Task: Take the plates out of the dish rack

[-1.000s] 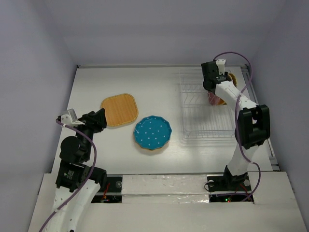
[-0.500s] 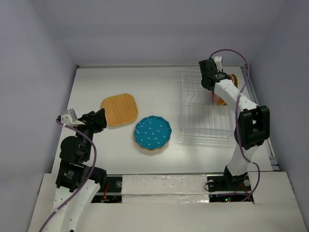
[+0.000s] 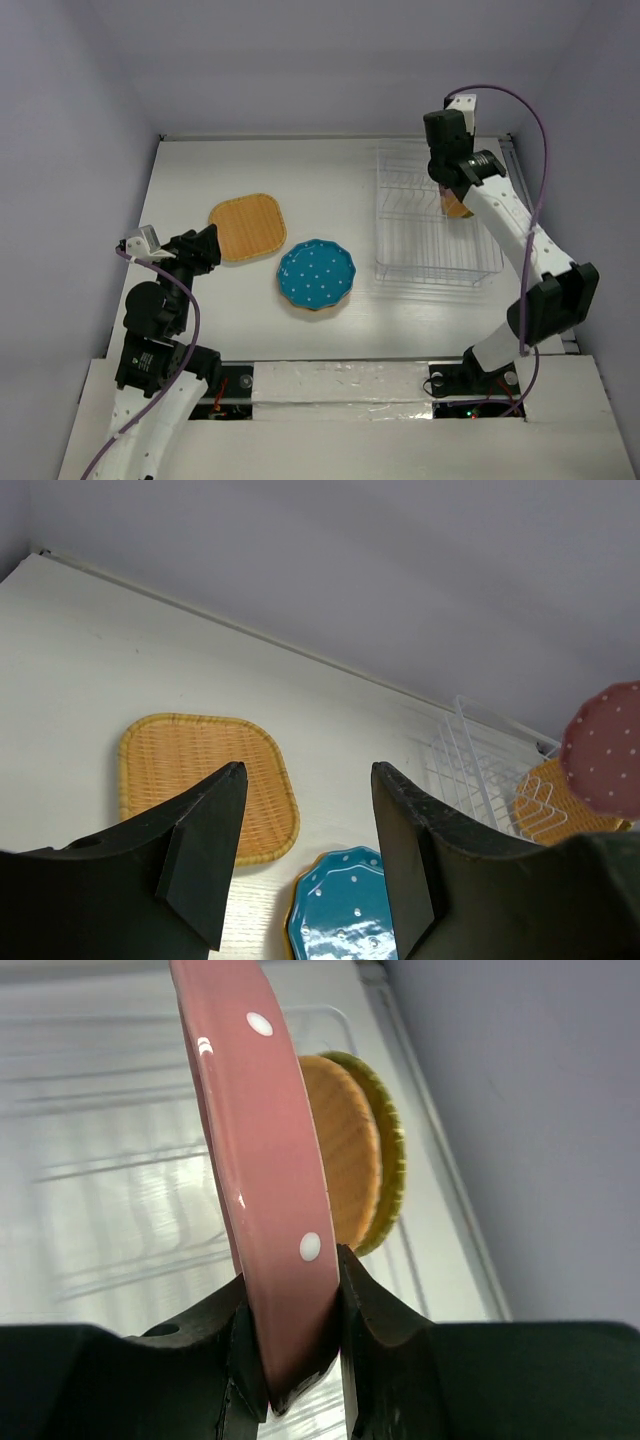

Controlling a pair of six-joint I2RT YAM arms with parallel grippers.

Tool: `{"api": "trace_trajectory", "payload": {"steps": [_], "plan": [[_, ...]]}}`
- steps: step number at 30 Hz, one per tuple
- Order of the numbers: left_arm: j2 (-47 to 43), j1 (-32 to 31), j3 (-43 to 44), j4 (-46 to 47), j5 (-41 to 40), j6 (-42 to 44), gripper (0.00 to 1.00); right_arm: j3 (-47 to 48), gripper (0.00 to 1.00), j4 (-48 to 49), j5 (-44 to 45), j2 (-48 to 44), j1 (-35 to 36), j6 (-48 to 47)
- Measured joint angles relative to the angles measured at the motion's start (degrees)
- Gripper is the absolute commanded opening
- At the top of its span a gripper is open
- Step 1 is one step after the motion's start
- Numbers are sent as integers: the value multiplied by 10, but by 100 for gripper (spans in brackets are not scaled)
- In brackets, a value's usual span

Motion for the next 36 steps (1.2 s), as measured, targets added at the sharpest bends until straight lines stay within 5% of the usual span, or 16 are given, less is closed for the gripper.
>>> {"api": "trace_trajectory", "payload": {"steps": [5,10,17,28,31,36], "plan": [[0,0,0,0,0,0,50,-69,0,43,-81,-118,79,38],[1,0,0,0,0,0,50,-190,0,137,-279,-202,147,111],[4,0,0,0,0,0,50,-294,0,211,-468,-145,196,189],[11,0,0,0,0,0,50,-381,1,269,-547,-96,212,251],[11,0,0,0,0,0,49,-386,9,283,-558,-90,214,258],[11,0,0,0,0,0,49,-395,35,308,-566,-79,220,271]]}}
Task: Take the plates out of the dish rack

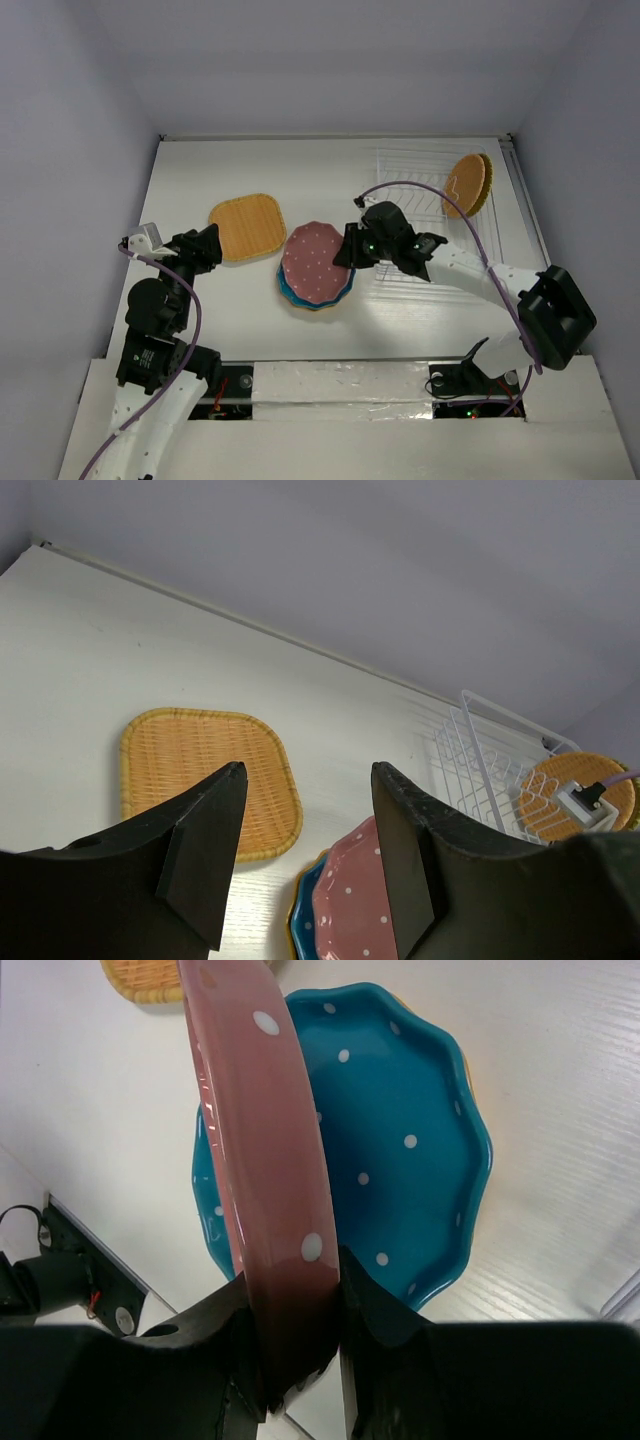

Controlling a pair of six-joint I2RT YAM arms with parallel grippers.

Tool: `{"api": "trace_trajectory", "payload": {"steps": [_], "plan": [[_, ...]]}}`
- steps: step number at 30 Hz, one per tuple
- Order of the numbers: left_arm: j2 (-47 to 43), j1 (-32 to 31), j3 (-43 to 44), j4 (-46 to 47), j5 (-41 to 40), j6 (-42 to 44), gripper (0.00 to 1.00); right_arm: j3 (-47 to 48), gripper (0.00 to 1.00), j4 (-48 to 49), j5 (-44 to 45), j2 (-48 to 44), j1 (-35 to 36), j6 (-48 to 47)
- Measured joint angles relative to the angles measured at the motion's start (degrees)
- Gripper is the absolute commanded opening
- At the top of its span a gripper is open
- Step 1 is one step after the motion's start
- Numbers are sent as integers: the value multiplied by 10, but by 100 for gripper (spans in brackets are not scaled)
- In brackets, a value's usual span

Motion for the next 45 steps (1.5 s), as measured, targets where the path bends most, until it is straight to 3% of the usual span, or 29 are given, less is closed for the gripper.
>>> {"api": "trace_trajectory", "payload": {"steps": [10,17,24,28,31,32,33,35,38,42,43,45], "plan": [[0,0,0,0,0,-1,50,0,66,-1,17,10,31,-12],[0,0,0,0,0,-3,50,6,99,-66,82,30,76,-23],[0,0,0,0,0,-3,50,54,100,-155,191,30,129,-26],[0,0,0,0,0,-3,50,85,96,-191,240,30,147,-26],[0,0,0,0,0,-3,50,110,81,-213,282,27,152,-27],[0,0,0,0,0,-2,50,120,51,-222,303,25,153,-27],[0,0,0,0,0,-3,50,129,27,-230,323,21,153,-31],[-2,0,0,0,0,-3,50,145,0,-245,375,11,150,-30],[-5,0,0,0,0,-3,49,170,0,-267,459,-13,117,-30],[-12,0,0,0,0,-2,49,186,0,-269,556,-42,-10,-45],[-15,0,0,0,0,-2,49,186,3,-267,573,-45,-48,-52],[-19,0,0,0,0,-2,49,186,21,-256,590,-47,-114,-67]]}}
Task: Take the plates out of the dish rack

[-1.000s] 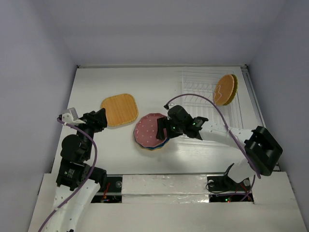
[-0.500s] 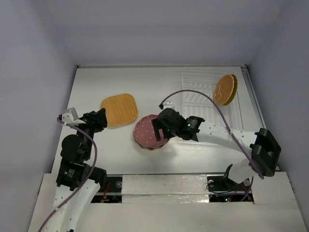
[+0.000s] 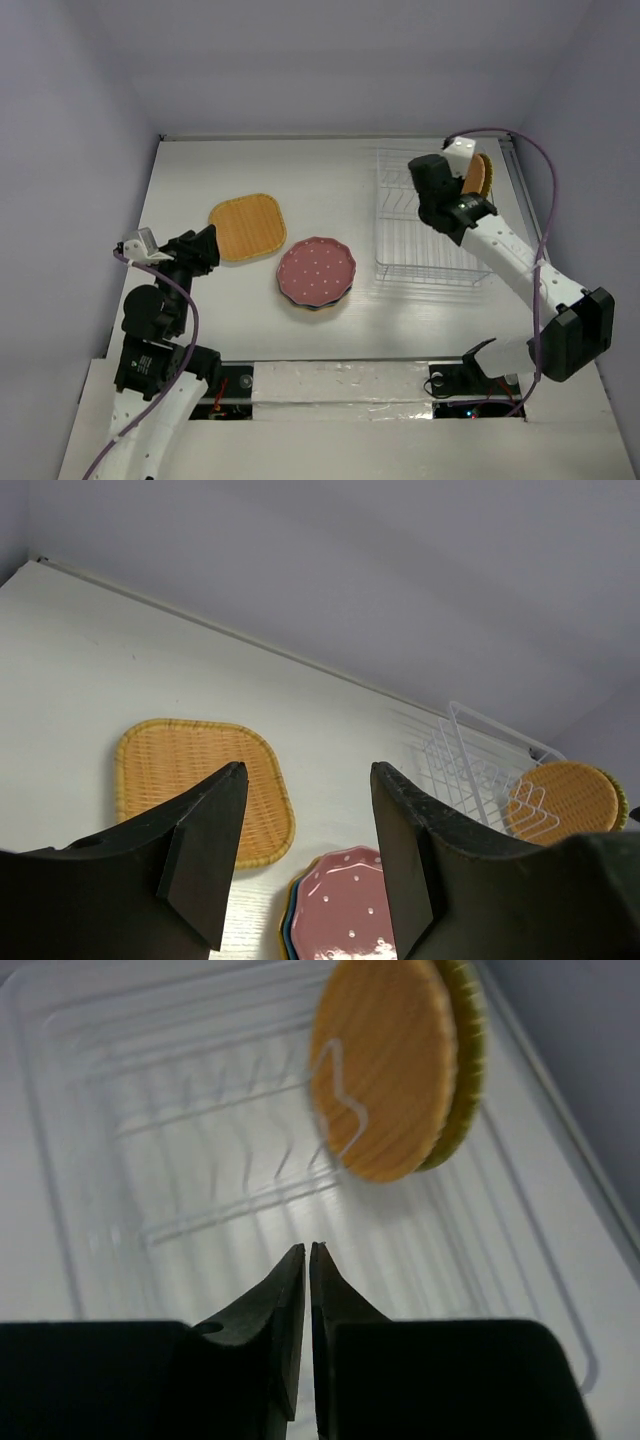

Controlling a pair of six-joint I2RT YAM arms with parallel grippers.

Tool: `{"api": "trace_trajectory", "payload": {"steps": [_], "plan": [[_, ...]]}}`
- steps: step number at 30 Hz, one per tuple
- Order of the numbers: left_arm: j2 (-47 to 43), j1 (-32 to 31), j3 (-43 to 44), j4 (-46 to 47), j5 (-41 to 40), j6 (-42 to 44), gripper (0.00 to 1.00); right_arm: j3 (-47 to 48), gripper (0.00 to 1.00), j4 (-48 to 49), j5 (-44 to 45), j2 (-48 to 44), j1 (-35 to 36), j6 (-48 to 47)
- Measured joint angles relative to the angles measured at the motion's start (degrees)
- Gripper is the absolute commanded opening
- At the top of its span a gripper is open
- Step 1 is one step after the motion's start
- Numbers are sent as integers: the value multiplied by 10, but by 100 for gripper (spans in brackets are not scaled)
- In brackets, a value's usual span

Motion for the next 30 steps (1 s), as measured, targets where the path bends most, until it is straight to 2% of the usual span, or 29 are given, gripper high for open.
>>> {"api": "trace_trajectory", "payload": {"steps": [2,6,13,21,30], "plan": [[-5,0,0,0,0,0,49,-3,36,28,-1,0,-54,-18],[-10,-11,0,0,0,0,49,-6,38,85,-27,5,-134,-40],[-20,-25,0,-2,0,0,50,0,39,144,-129,49,-250,-47],[-25,-37,0,-3,0,0,51,32,39,145,-200,130,-293,-69],[-24,-37,0,-4,0,0,51,54,37,144,-226,164,-300,-80]]}}
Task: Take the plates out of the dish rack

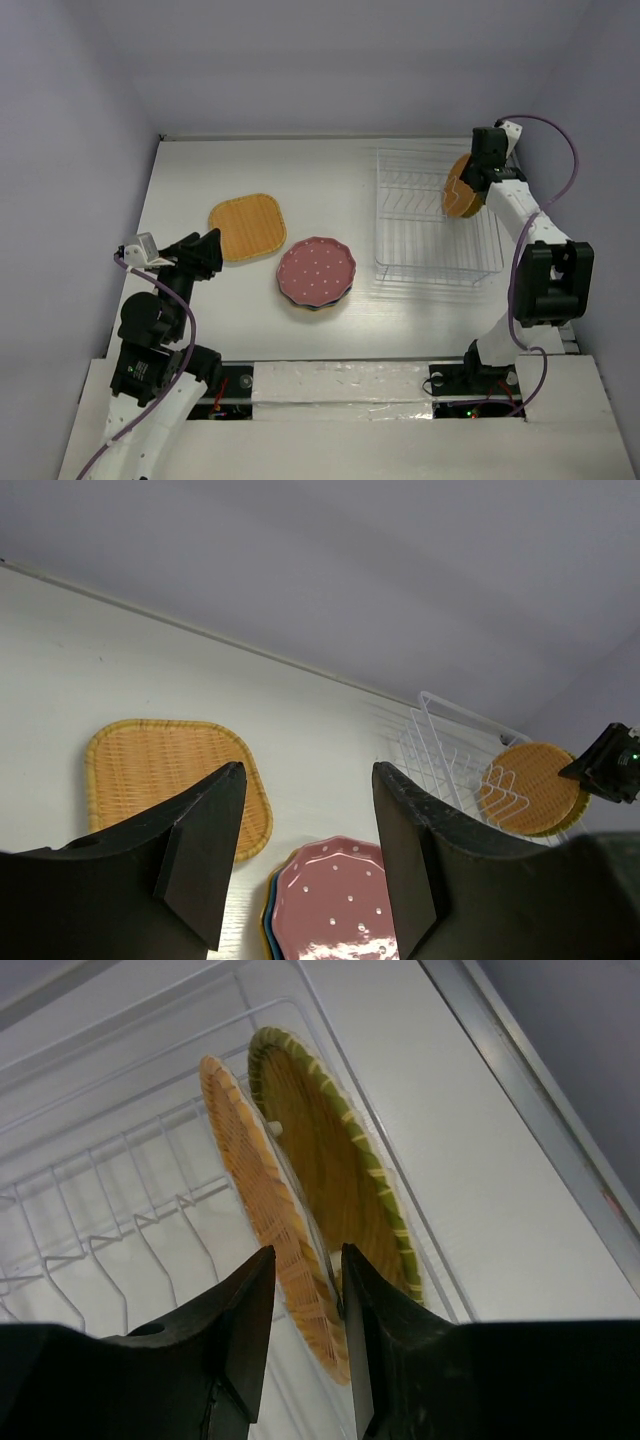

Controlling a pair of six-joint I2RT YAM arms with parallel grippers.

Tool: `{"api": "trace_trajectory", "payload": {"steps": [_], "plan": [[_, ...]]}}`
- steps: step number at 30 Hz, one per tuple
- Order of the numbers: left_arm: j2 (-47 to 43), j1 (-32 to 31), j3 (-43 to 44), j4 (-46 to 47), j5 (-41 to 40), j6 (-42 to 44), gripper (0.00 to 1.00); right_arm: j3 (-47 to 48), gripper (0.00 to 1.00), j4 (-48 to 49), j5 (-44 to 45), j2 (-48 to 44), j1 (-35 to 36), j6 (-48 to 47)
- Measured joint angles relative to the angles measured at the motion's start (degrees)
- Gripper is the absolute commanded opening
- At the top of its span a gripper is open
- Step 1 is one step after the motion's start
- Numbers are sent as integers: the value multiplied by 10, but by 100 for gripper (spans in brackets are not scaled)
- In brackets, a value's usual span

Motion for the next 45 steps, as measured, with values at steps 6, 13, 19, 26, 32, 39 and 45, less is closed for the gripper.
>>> {"api": "trace_trajectory", "payload": {"steps": [6,13,19,26,32,39,45], "plan": [[3,0,0,0,0,0,51,16,19,-10,-9,15,0,-17],[9,0,0,0,0,0,51,24,0,-32,-13,7,2,-49],[19,0,0,0,0,0,51,34,0,-59,15,-24,24,-81],[26,0,0,0,0,0,50,132,0,-111,87,-55,107,-115],[27,1,0,0,0,0,50,146,0,-90,10,-140,209,-80],[31,5,0,0,0,0,50,123,0,68,-188,-91,307,47],[31,5,0,-1,0,0,50,179,0,159,-318,136,376,162]]}}
